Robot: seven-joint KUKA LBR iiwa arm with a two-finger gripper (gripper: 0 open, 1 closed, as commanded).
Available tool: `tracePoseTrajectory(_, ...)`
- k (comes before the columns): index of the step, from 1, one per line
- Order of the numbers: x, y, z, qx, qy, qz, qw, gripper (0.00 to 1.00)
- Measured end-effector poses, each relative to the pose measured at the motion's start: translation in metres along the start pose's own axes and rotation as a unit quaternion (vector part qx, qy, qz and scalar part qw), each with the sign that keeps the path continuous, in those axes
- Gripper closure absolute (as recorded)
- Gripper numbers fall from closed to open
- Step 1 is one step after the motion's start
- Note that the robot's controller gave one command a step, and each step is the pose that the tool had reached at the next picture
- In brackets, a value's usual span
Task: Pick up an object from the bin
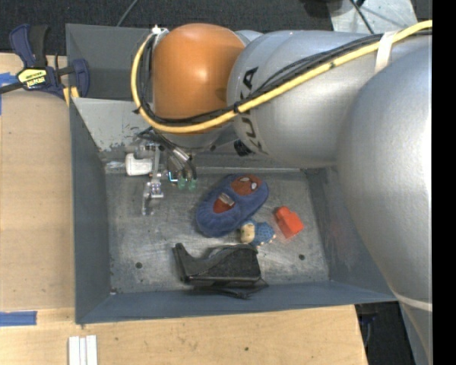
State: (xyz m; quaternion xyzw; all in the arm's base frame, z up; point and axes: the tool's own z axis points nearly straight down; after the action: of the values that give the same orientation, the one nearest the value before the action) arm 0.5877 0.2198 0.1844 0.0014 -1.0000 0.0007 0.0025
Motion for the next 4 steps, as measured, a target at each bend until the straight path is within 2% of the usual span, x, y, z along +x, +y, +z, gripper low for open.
tracePoseTrajectory(1, -0.04, 0.001, 0.035, -0.001, -0.0044, 0.016, 0.9999, 0.0)
tracePoseTrajectory(2, -0.039, -0.004, 0.11, -0.002, -0.0042, 0.029, 0.9996, 0.0)
tracePoseTrajectory(3, -0.041, -0.004, 0.107, -0.002, -0.0053, 0.03, 0.9995, 1.0)
tracePoseTrajectory(4, -0.034, -0.005, 0.048, -0.002, -0.0066, 0.035, 0.9994, 1.0)
